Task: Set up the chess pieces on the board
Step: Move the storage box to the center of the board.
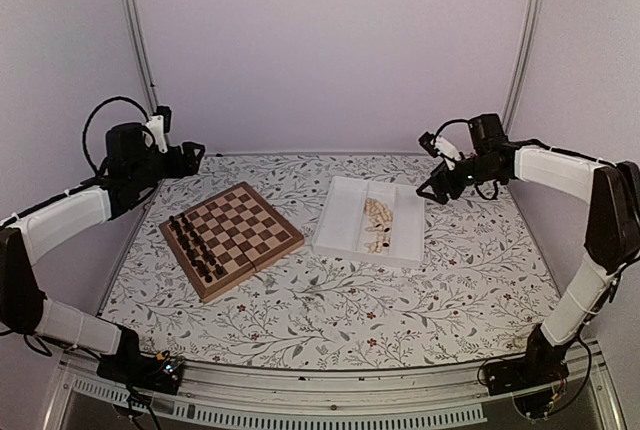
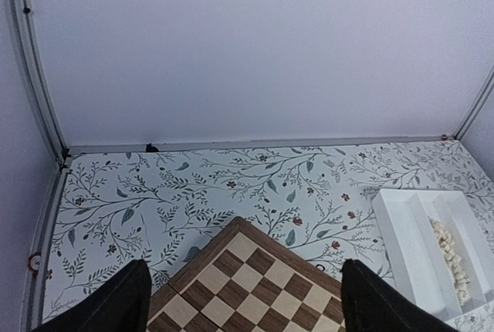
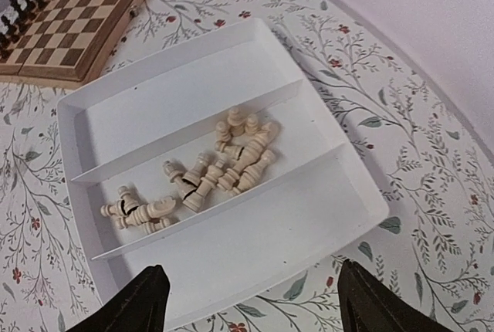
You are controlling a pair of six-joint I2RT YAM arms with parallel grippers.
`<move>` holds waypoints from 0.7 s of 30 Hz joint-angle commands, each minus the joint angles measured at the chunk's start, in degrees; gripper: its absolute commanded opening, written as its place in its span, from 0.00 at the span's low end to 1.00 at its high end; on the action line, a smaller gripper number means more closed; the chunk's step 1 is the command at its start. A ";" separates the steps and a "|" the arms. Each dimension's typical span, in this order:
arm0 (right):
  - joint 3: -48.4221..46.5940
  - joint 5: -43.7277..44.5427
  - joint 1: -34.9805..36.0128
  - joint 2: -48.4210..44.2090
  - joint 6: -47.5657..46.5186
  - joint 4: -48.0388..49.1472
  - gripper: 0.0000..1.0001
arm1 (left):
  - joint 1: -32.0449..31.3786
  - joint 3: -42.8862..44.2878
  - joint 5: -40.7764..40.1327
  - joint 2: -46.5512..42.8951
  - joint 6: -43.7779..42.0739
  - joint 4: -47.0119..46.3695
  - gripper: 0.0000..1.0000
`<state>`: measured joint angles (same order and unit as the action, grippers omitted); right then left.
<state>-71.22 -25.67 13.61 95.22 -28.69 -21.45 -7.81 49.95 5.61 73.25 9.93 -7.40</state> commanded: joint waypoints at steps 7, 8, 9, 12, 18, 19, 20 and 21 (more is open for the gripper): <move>-11.43 0.86 7.46 17.87 -9.69 -13.82 0.62 | 0.97 -1.84 5.84 0.11 1.81 -5.83 0.86; -11.53 1.61 7.57 18.57 -9.73 -14.05 0.59 | 0.99 -1.88 6.05 0.19 1.91 -5.99 0.86; -11.51 2.46 7.64 19.27 -9.74 -14.19 0.55 | 1.01 -1.92 6.33 0.12 2.01 -6.17 0.86; -11.49 5.96 7.70 20.97 -9.43 -15.01 0.43 | 1.06 -1.98 7.03 0.31 2.34 -6.53 0.86; -11.91 14.89 7.50 24.13 -6.39 -15.53 0.25 | 1.14 -0.60 6.82 2.35 4.04 -5.21 0.85; -12.11 16.81 7.20 24.66 -5.13 -15.44 0.23 | 1.15 0.32 5.44 3.32 4.75 -4.07 0.85; -12.32 17.70 6.96 24.95 -4.16 -15.51 0.21 | 1.18 1.56 3.96 4.39 5.67 -2.61 0.85; -12.31 18.41 6.56 25.22 -3.11 -15.59 0.19 | 1.26 3.44 3.25 6.02 6.19 -0.92 0.85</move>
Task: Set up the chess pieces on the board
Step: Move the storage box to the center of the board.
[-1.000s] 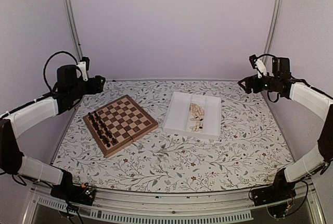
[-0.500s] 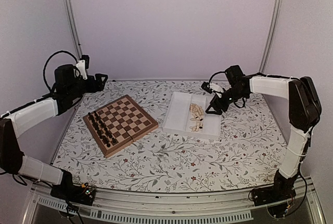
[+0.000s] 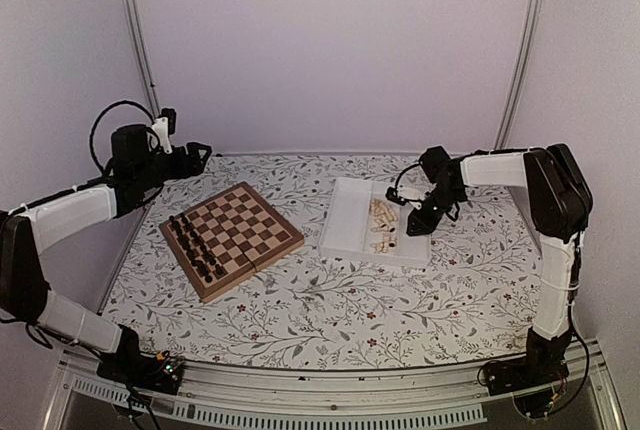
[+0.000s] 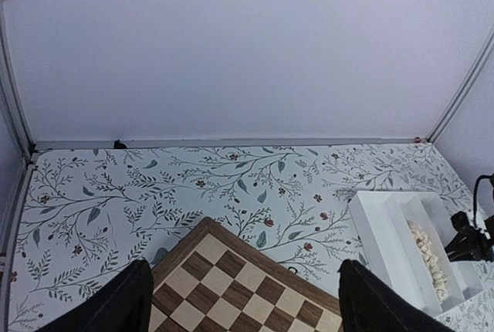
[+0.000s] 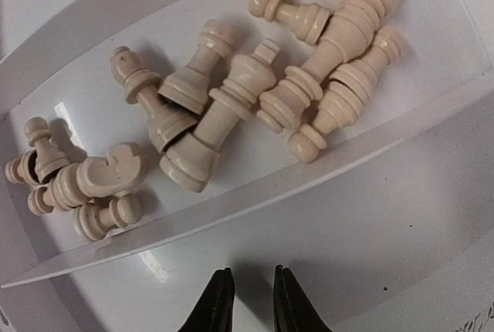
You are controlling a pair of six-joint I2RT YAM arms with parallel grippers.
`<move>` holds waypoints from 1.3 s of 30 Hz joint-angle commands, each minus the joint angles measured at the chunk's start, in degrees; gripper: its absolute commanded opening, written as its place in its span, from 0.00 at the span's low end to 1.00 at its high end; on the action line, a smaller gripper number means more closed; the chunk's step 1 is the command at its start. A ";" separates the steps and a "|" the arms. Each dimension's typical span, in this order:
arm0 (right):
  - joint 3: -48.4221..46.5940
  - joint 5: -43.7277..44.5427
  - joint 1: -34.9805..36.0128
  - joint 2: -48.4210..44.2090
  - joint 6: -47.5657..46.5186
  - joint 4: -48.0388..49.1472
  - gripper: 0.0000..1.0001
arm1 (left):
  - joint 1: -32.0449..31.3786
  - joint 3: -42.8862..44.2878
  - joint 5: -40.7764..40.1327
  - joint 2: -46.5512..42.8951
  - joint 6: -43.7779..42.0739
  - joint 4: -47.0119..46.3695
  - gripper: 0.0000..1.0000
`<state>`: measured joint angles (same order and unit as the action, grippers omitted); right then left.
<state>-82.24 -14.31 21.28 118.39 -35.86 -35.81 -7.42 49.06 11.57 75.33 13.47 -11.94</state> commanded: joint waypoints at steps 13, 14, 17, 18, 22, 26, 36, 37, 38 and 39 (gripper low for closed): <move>5.35 8.29 -11.74 -2.24 6.85 0.01 0.14 | 1.07 34.39 -5.73 31.62 6.06 25.81 0.86; 6.09 8.85 -12.30 -2.84 6.53 0.37 0.14 | 1.23 37.26 -5.31 34.33 6.42 27.98 0.86; 7.61 10.03 -13.76 -4.36 6.24 1.09 0.14 | 1.57 45.92 -4.04 42.11 6.64 35.02 0.87; 8.00 10.47 -14.14 -4.65 6.28 1.34 0.14 | 1.66 47.89 -3.57 44.55 6.55 37.02 0.87; 9.37 11.64 -16.23 -5.78 6.46 2.78 0.13 | 2.78 51.46 -1.86 48.84 7.12 39.50 0.88; 9.40 12.24 -17.39 -5.55 6.76 3.39 0.13 | 4.33 53.18 0.84 51.64 7.33 40.95 0.92; 9.36 4.63 -17.47 -12.85 5.89 3.54 0.46 | 5.00 57.39 9.70 58.35 6.28 44.94 0.92; 9.43 4.48 -17.48 -13.49 5.75 3.66 0.48 | 4.97 57.35 10.46 58.74 6.30 45.33 0.92; 9.46 4.46 -17.41 -14.36 5.75 3.61 0.50 | 4.85 57.07 11.12 58.93 6.37 45.42 0.92; 9.46 4.46 -17.48 -14.99 5.68 3.64 0.52 | 4.62 56.66 11.71 58.96 6.31 45.36 0.92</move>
<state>-72.99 -8.08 4.05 108.20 -29.78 -32.53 -2.20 104.97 18.57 132.55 20.25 31.24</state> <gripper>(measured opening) 0.495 0.916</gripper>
